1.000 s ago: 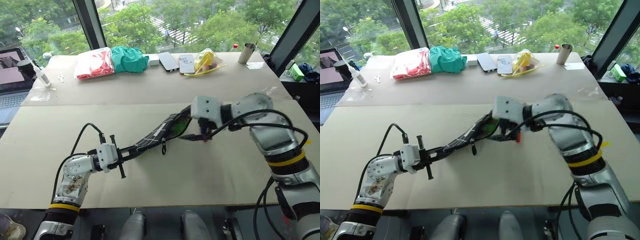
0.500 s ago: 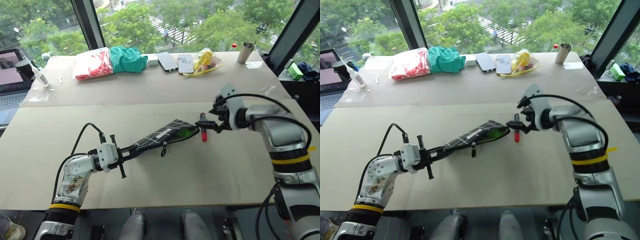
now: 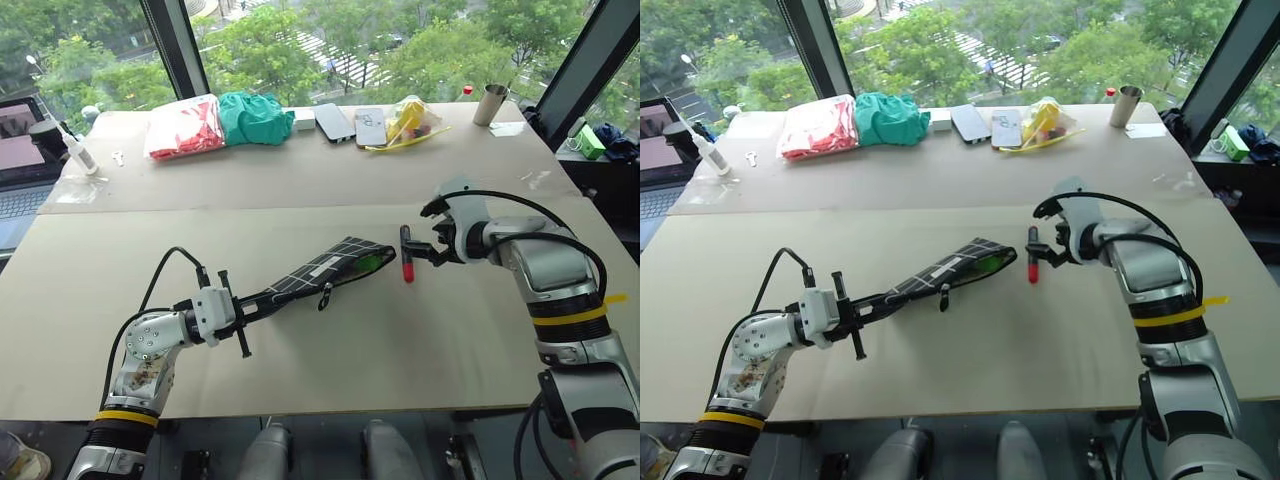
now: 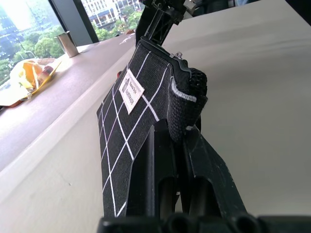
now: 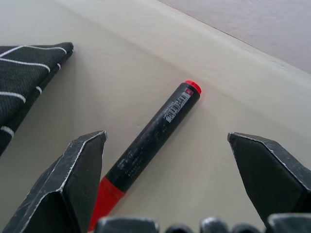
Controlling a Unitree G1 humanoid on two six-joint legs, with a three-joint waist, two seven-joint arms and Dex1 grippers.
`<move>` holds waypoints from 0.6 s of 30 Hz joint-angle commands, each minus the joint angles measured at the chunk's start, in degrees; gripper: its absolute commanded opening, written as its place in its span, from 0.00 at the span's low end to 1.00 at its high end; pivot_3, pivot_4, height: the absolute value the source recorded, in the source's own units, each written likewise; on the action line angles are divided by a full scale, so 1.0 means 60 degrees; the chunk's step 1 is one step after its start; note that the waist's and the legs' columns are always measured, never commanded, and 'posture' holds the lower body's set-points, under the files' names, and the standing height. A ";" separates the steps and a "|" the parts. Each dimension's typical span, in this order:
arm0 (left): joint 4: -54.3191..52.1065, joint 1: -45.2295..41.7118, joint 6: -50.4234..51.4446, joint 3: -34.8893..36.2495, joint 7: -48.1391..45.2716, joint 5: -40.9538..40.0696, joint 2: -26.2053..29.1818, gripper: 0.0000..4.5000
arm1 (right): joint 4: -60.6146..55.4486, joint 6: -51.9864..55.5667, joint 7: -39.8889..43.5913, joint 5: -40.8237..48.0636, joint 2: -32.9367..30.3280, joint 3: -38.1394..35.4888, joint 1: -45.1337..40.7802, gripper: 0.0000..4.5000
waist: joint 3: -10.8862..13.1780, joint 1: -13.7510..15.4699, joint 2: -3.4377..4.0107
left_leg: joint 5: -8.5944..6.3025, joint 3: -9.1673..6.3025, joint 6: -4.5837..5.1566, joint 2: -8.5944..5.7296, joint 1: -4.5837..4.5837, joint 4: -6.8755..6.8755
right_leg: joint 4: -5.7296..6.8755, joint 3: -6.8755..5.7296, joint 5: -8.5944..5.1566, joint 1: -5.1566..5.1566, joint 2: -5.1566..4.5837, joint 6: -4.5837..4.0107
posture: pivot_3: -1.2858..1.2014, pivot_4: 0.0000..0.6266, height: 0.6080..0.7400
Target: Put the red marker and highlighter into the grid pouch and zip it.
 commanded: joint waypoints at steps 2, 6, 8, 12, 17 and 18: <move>-0.0387 0.0045 -0.0003 0.0130 0.0163 -0.0043 0.0042 0.00 | 0.0443 -0.0237 -0.0599 -0.0199 0.0399 -0.0121 -0.0269 0.99 | 0.0000 0.0001 0.0000 | 0.0000 0.0000 0.0000 -0.0001 -0.0002 0.0001 | 0.0001 0.0000 0.0000 0.0000 -0.0001 0.0000 | 0.52 0.24 1.00; -0.0477 0.0111 0.0017 0.0127 0.0259 -0.0026 0.0050 0.00 | 0.0607 -0.0162 -0.0883 -0.0260 0.0601 -0.0112 -0.0153 0.99 | 0.0000 0.0014 0.0000 | 0.0001 0.0000 -0.0001 -0.0002 -0.0003 0.0002 | 0.0000 0.0001 0.0000 0.0000 -0.0002 0.0000 | 0.52 0.24 1.00; -0.0524 0.0150 0.0031 0.0131 0.0298 -0.0026 0.0064 0.00 | 0.0640 -0.0138 -0.1034 -0.0339 0.0614 -0.0035 -0.0016 0.99 | 0.0000 0.0013 0.0000 | 0.0001 -0.0001 -0.0001 -0.0003 -0.0003 0.0002 | 0.0001 0.0001 0.0000 0.0000 -0.0002 0.0000 | 0.52 0.24 1.00; -0.0575 0.0179 0.0051 0.0136 0.0343 -0.0017 0.0090 0.00 | 0.0634 0.0037 -0.1172 -0.0324 0.0662 -0.0036 0.0312 0.83 | 0.0000 0.0014 0.0000 | 0.0000 -0.0001 -0.0001 -0.0002 -0.0001 0.0002 | 0.0002 0.0000 0.0000 0.0000 -0.0002 0.0000 | 0.52 0.24 1.00; -0.0565 0.0119 0.0071 0.0155 0.0361 -0.0022 0.0131 0.00 | 0.0585 0.0354 -0.1244 -0.0033 0.0822 -0.0336 0.0722 0.46 | -0.0001 0.0029 0.0000 | 0.0000 -0.0002 -0.0001 -0.0001 0.0008 0.0002 | 0.0002 0.0000 0.0000 0.0011 -0.0001 0.0000 | 0.52 0.24 1.00; -0.0558 0.0105 0.0073 0.0164 0.0356 -0.0030 0.0142 0.00 | 0.0542 0.0351 -0.1246 -0.0013 0.0828 -0.0381 0.0766 0.38 | -0.0001 0.0037 0.0000 | 0.0000 -0.0003 -0.0001 -0.0002 0.0010 0.0002 | 0.0001 -0.0002 0.0000 0.0017 -0.0001 0.0000 | 0.52 0.24 1.00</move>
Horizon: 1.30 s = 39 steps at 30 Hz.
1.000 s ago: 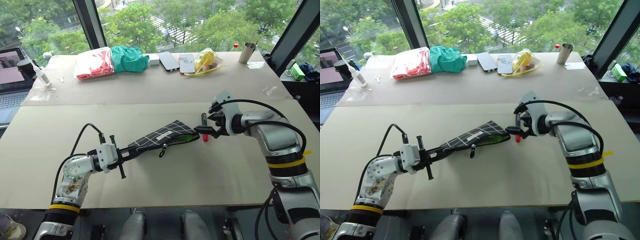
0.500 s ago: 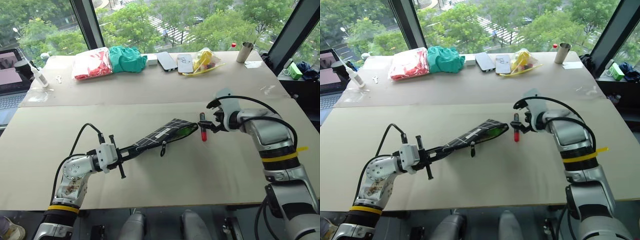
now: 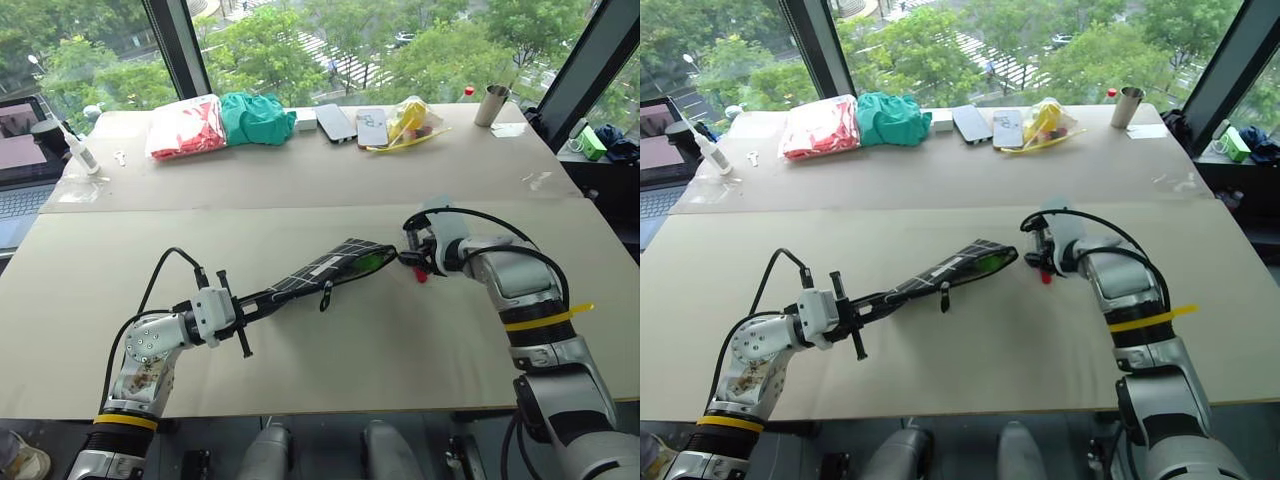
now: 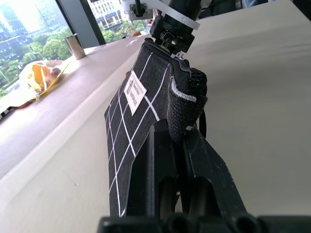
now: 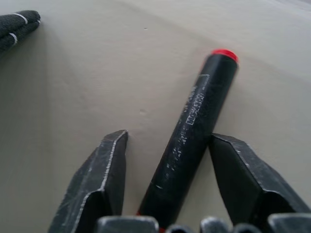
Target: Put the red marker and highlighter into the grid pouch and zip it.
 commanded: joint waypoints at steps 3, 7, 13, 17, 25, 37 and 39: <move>-0.0252 -0.0088 0.0011 0.0180 0.0035 -0.0053 0.0154 0.00 | -0.0140 0.0172 -0.0087 0.0073 -0.0090 -0.0229 0.0271 0.18 | 0.0000 0.0012 -0.0001 | 0.0000 0.0000 0.0000 -0.0002 0.0005 0.0002 | -0.0005 0.0000 0.0000 0.0009 -0.0001 0.0000 | 0.52 0.24 1.00; -0.0218 -0.0087 -0.0006 0.0169 0.0004 -0.0082 0.0180 0.00 | -0.0066 -0.0962 -0.0085 0.0001 -0.0224 -0.0546 0.0047 0.11 | 0.0000 0.0007 -0.0001 | 0.0000 0.0001 0.0000 -0.0001 0.0011 -0.0001 | -0.0003 0.0000 0.0000 0.0010 -0.0001 0.0000 | 0.52 0.24 1.00; -0.0153 -0.0069 -0.0031 0.0186 -0.0087 -0.0129 0.0234 0.00 | -0.1070 -0.5294 0.2570 -0.0310 -0.2587 -0.0120 -0.0043 0.11 | 0.0003 0.0018 0.0003 | 0.0000 0.0004 0.0000 -0.0006 -0.0016 0.0001 | -0.0012 0.0000 0.0000 -0.0012 -0.0005 0.0001 | 0.52 0.24 1.00; -0.0123 -0.0067 -0.0047 0.0178 -0.0137 -0.0139 0.0243 0.00 | -0.2218 -0.7213 0.4903 -0.0500 -0.4522 0.0515 0.1027 0.11 | 0.0000 -0.0007 0.0000 | -0.0007 0.0004 0.0011 0.0008 -0.0009 -0.0011 | -0.0029 -0.0009 0.0000 -0.0004 0.0007 0.0001 | 0.52 0.24 1.00; -0.0085 -0.0092 -0.0089 0.0110 -0.0207 -0.0099 0.0152 0.00 | -0.3091 -0.6414 0.5373 -0.0782 -0.4495 0.0943 0.0765 0.11 | 0.0001 -0.0083 0.0000 | -0.0009 0.0030 0.0016 0.0019 0.0024 -0.0006 | -0.0021 0.0014 0.0000 0.0018 0.0013 0.0001 | 0.52 0.24 1.00; -0.0132 -0.0060 -0.0101 0.0085 -0.0294 -0.0087 0.0147 0.00 | -0.2788 -0.6967 0.6146 -0.0748 -0.5192 0.0324 0.0537 0.11 | 0.0001 0.0121 0.0000 | -0.0010 0.0025 0.0016 0.0005 0.0014 -0.0002 | -0.0032 0.0008 0.0000 0.0019 -0.0002 0.0002 | 0.52 0.24 1.00; -0.0132 -0.0062 -0.0091 0.0099 -0.0313 -0.0098 0.0158 0.00 | -0.2808 -0.6979 0.6270 -0.0590 -0.5244 0.0241 0.0488 0.11 | 0.0001 0.0103 0.0000 | -0.0010 0.0026 0.0016 0.0006 0.0014 -0.0002 | -0.0033 0.0008 0.0000 0.0019 -0.0002 0.0001 | 0.52 0.24 1.00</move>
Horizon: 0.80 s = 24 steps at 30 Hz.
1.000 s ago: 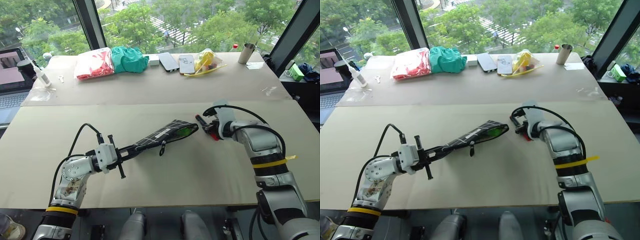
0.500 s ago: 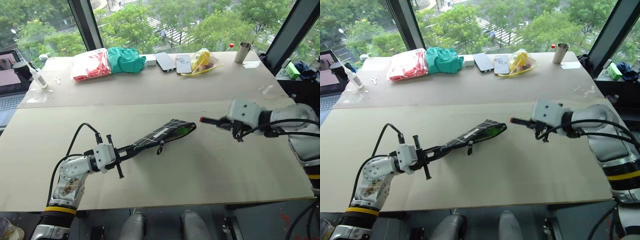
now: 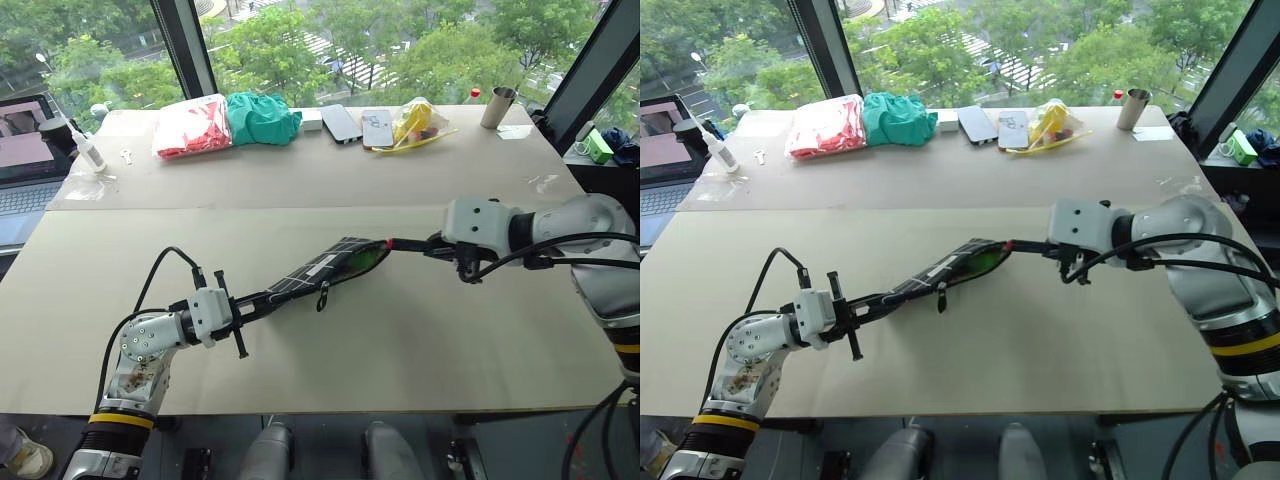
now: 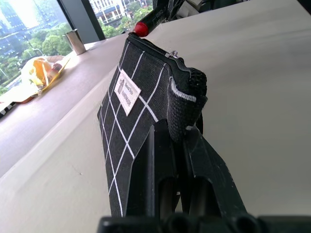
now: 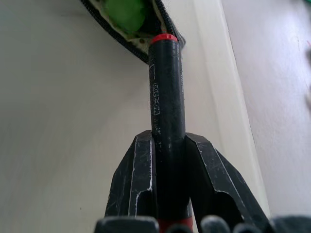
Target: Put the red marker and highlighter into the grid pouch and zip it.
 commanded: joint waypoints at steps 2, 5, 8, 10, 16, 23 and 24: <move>-0.0193 -0.0054 -0.0077 0.0021 -0.0070 -0.0092 0.0004 0.00 | -0.0426 -0.0102 0.0333 0.0376 -0.0073 -0.0543 -0.0229 0.11 | 0.0000 -0.0051 0.0000 | 0.0000 0.0000 0.0000 0.0002 0.0001 -0.0002 | 0.0001 0.0000 0.0000 0.0000 0.0001 0.0000 | 0.52 0.24 1.00; -0.0181 -0.0078 -0.0063 0.0033 -0.0091 -0.0097 0.0001 0.00 | -0.0930 0.0157 0.0327 0.0374 0.0173 -0.0337 -0.0237 0.11 | 0.0000 -0.0120 0.0000 | 0.0000 0.0000 0.0001 0.0013 0.0004 -0.0007 | 0.0003 0.0000 0.0000 -0.0002 0.0010 0.0000 | 0.52 0.24 1.00; -0.0181 -0.0084 -0.0055 0.0037 -0.0096 -0.0098 -0.0006 0.00 | -0.1430 0.0286 0.0322 0.0297 0.0420 -0.0043 -0.0134 0.11 | 0.0000 -0.0102 0.0000 | 0.0000 -0.0001 0.0001 0.0012 0.0004 -0.0007 | 0.0004 0.0000 0.0000 -0.0002 0.0011 -0.0001 | 0.52 0.24 1.00; -0.0196 -0.0074 -0.0048 0.0042 -0.0099 -0.0102 -0.0005 0.00 | -0.1653 0.0362 0.0264 0.0170 0.0572 0.0143 -0.0120 0.11 | 0.0000 -0.0088 0.0000 | 0.0000 -0.0002 0.0000 0.0010 0.0002 -0.0004 | 0.0004 0.0000 0.0000 -0.0002 0.0009 0.0000 | 0.52 0.24 1.00; -0.0207 -0.0073 -0.0049 0.0035 -0.0081 -0.0095 -0.0027 0.00 | -0.1827 0.0011 0.0192 -0.0562 0.0657 0.0725 -0.0071 0.11 | 0.0000 -0.0050 0.0000 | 0.0000 -0.0003 0.0000 0.0006 0.0002 -0.0001 | 0.0002 -0.0001 0.0000 0.0000 0.0007 0.0000 | 0.52 0.24 1.00; -0.0210 -0.0086 -0.0032 0.0023 -0.0075 -0.0099 -0.0046 0.00 | -0.1796 -0.0369 0.0133 -0.1201 0.0845 0.1128 -0.0154 0.11 | 0.0000 -0.0062 0.0000 | 0.0000 -0.0003 0.0000 0.0007 0.0002 -0.0002 | 0.0003 -0.0001 0.0000 -0.0002 0.0008 0.0000 | 0.52 0.24 1.00; -0.0197 -0.0096 -0.0032 0.0014 -0.0082 -0.0096 -0.0051 0.00 | -0.1789 -0.0425 0.0115 -0.1322 0.0960 0.1243 -0.0204 0.11 | 0.0000 -0.0064 0.0000 | 0.0000 -0.0003 0.0000 0.0007 0.0002 -0.0002 | 0.0003 -0.0002 0.0000 -0.0001 0.0008 0.0000 | 0.52 0.24 1.00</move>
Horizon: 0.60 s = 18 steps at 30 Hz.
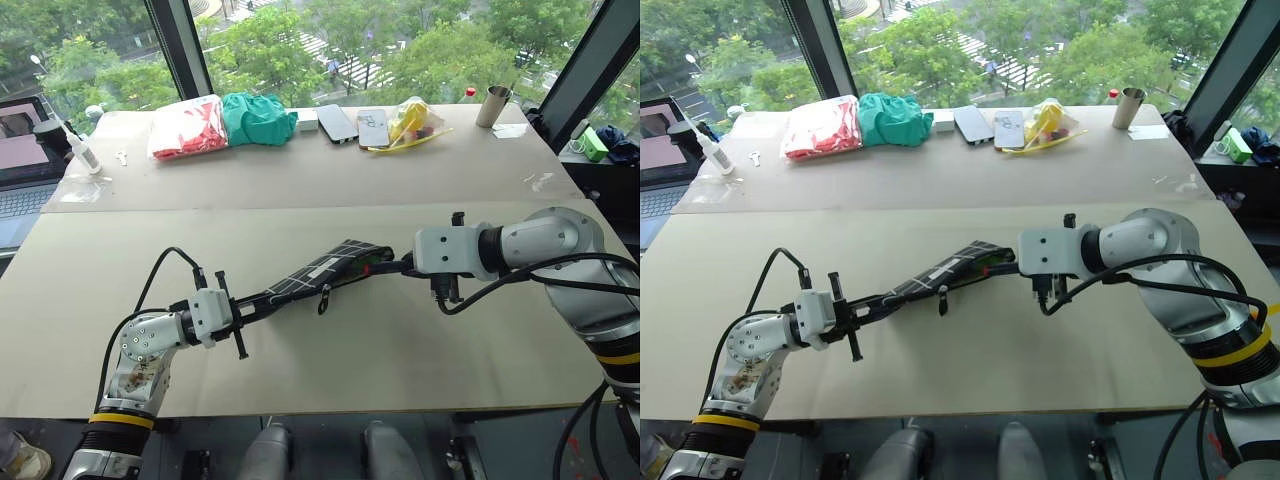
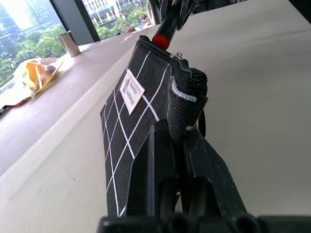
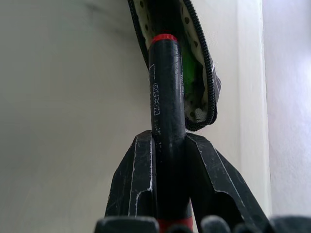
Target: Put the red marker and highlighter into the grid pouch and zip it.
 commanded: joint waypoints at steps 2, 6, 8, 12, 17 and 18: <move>-0.0176 -0.0109 -0.0030 -0.0009 0.0002 -0.0092 -0.0053 0.00 | -0.0186 -0.0418 -0.0115 -0.0553 0.0490 0.0413 -0.0382 0.11 | 0.0000 -0.0026 0.0000 | 0.0000 0.0000 0.0000 0.0001 0.0001 0.0000 | 0.0001 0.0000 0.0000 0.0000 0.0001 0.0000 | 0.52 0.24 1.00; -0.0127 -0.0178 -0.0029 -0.0030 -0.0018 -0.0087 -0.0078 0.00 | -0.0061 -0.0376 -0.0058 -0.0675 0.1007 0.0598 -0.0838 0.11 | 0.0000 -0.0028 0.0000 | 0.0001 -0.0001 -0.0001 0.0001 0.0000 -0.0001 | 0.0002 0.0000 0.0000 -0.0003 0.0001 0.0000 | 0.52 0.24 1.00; -0.0120 -0.0190 -0.0032 -0.0039 -0.0021 -0.0089 -0.0085 0.00 | -0.0026 -0.0422 0.0006 -0.0698 0.1189 0.0680 -0.0996 0.11 | 0.0000 -0.0028 0.0000 | 0.0001 -0.0003 -0.0002 0.0000 0.0000 0.0000 | 0.0002 -0.0001 0.0000 -0.0002 0.0001 0.0000 | 0.52 0.24 1.00; -0.0107 -0.0196 -0.0034 -0.0056 -0.0023 -0.0100 -0.0094 0.00 | -0.0161 -0.0521 0.0077 -0.0785 0.1584 0.0965 -0.1110 0.11 | 0.0000 -0.0013 0.0000 | 0.0001 -0.0008 -0.0002 -0.0001 0.0000 0.0000 | 0.0001 -0.0005 0.0000 0.0000 0.0001 0.0000 | 0.52 0.24 1.00; -0.0025 -0.0273 -0.0049 -0.0079 -0.0047 -0.0095 -0.0118 0.00 | -0.0197 -0.1053 0.0116 -0.1189 0.2047 0.1606 -0.1043 0.11 | 0.0000 -0.0026 0.0000 | 0.0002 -0.0010 -0.0003 -0.0001 0.0000 0.0000 | 0.0004 -0.0006 0.0000 -0.0003 0.0002 0.0000 | 0.52 0.24 1.00; 0.0003 -0.0299 -0.0053 -0.0080 -0.0055 -0.0097 -0.0123 0.00 | -0.0070 -0.1216 0.0078 -0.1314 0.2120 0.1715 -0.1077 0.11 | 0.0000 -0.0027 0.0000 | 0.0002 -0.0010 -0.0003 -0.0001 0.0000 0.0000 | 0.0004 -0.0006 0.0000 -0.0003 0.0002 0.0000 | 0.52 0.24 1.00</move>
